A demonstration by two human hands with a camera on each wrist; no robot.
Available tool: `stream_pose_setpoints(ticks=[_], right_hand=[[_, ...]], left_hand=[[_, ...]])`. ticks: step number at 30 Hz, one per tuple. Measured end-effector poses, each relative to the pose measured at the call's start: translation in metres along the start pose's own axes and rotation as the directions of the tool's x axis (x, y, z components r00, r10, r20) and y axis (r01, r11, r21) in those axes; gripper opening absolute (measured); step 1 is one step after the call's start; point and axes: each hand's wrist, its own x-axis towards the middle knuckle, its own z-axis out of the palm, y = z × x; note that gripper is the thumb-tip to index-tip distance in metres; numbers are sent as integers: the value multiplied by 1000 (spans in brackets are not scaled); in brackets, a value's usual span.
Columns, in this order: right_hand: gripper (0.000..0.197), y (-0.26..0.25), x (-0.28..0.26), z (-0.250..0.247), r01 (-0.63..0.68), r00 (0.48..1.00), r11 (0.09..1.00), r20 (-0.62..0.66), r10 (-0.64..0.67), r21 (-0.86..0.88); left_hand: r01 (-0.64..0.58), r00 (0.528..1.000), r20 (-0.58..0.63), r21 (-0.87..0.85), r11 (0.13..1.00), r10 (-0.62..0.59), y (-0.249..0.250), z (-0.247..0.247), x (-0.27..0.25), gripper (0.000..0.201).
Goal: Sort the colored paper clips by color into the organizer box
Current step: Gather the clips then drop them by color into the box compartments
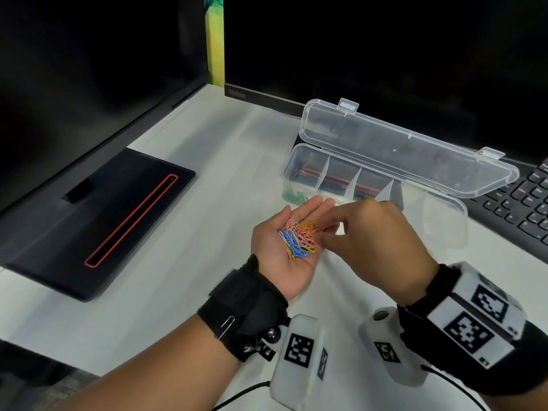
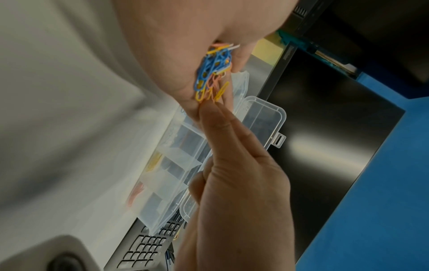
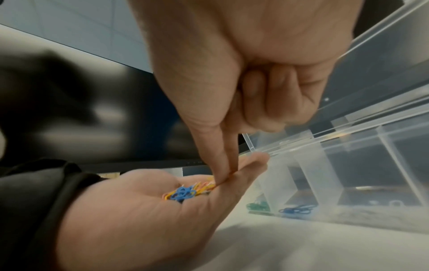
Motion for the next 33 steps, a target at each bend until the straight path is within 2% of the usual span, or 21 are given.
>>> stream_pose_setpoints(ticks=[4,8,12,16,19,25,28,31,32,33], right_hand=[[4,5,3,0,23,1000,999,-20,-22,40],[9,12,5,-3,36,999,986,34,-42,162],[10,19,9,-5,23,999,970,31,-31,242],[12,18,9,-11,47,998,985,41,-54,163],[6,14,9,-17,89,992,995,82,-93,52],[12,7,9,-19,145,976,982,182,-122,-119],[9,11,10,-21,117,978,993,173,-114,-7],[14,13,9,-22,11,983,984,181,-44,176],[18,14,9,-22,-67,983,950,181,11,305],[23,15,9,-23,-175,976,863,198,89,475]], left_hand=[[5,1000,1,-29,1000,-5,0,1,0,45],[17,1000,1,-66,998,-17,-1,3,-1,44],[20,1000,-14,-59,998,-21,-1,4,-3,44],[33,999,-21,-54,998,-34,-1,5,-3,44],[24,1000,-18,-36,999,-25,-2,4,-4,43],[23,999,-30,-22,999,-24,-3,4,-4,42],[19,1000,-24,-35,999,-20,-2,5,-4,43],[18,999,-33,-5,1000,-18,-2,4,-3,44],[19,999,-33,1,1000,-18,-2,4,-2,44],[21,999,-30,3,1000,-21,-3,4,-2,45]])
